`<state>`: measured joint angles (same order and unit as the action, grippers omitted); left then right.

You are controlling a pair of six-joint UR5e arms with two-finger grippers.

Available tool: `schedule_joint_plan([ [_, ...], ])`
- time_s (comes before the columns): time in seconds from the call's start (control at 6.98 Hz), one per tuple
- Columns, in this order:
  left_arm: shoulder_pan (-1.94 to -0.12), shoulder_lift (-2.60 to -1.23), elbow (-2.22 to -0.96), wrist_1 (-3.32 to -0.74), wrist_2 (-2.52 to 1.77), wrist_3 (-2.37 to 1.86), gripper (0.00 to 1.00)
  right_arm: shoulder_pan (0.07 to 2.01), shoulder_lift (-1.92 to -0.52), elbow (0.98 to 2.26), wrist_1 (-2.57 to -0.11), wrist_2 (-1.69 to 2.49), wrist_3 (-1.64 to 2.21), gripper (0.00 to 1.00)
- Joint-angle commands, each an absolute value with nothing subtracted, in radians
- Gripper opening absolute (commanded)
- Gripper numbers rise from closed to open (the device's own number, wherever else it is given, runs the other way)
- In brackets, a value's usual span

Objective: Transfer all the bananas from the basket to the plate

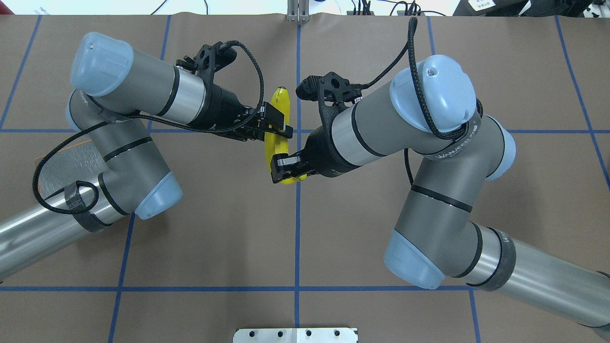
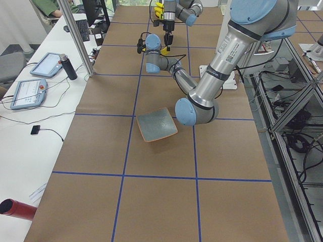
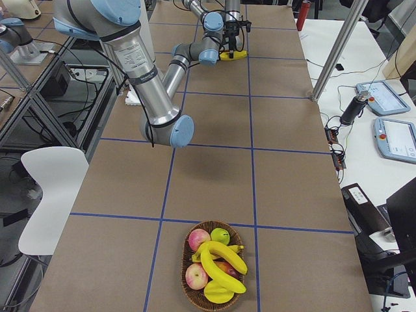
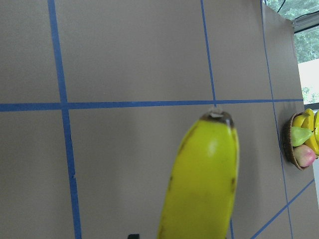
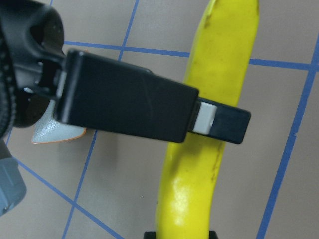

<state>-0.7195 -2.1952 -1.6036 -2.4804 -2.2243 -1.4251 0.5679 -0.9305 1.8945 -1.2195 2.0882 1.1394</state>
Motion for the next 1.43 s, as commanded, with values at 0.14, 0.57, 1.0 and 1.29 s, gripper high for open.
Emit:
schedule_joint_plan([
  [0.14, -0.719, -2.200, -1.606, -2.480, -2.224, -1.425, 0.47, 0.568, -0.931, 1.896, -1.220, 2.089, 1.140, 0.00],
  [0.57, -0.716, -2.197, -1.609, -2.473, -2.226, -1.542, 0.00, 0.568, -0.931, 1.893, -1.218, 2.088, 1.140, 0.00],
  [1.0, -0.716, -2.200, -1.611, -2.471, -2.226, -1.559, 0.00, 0.568, -0.927, 1.893, -1.218, 2.088, 1.199, 0.99],
  [1.29, -0.716, -2.200, -1.611, -2.471, -2.226, -1.554, 0.00, 0.568, -0.927, 1.893, -1.218, 2.088, 1.207, 0.99],
])
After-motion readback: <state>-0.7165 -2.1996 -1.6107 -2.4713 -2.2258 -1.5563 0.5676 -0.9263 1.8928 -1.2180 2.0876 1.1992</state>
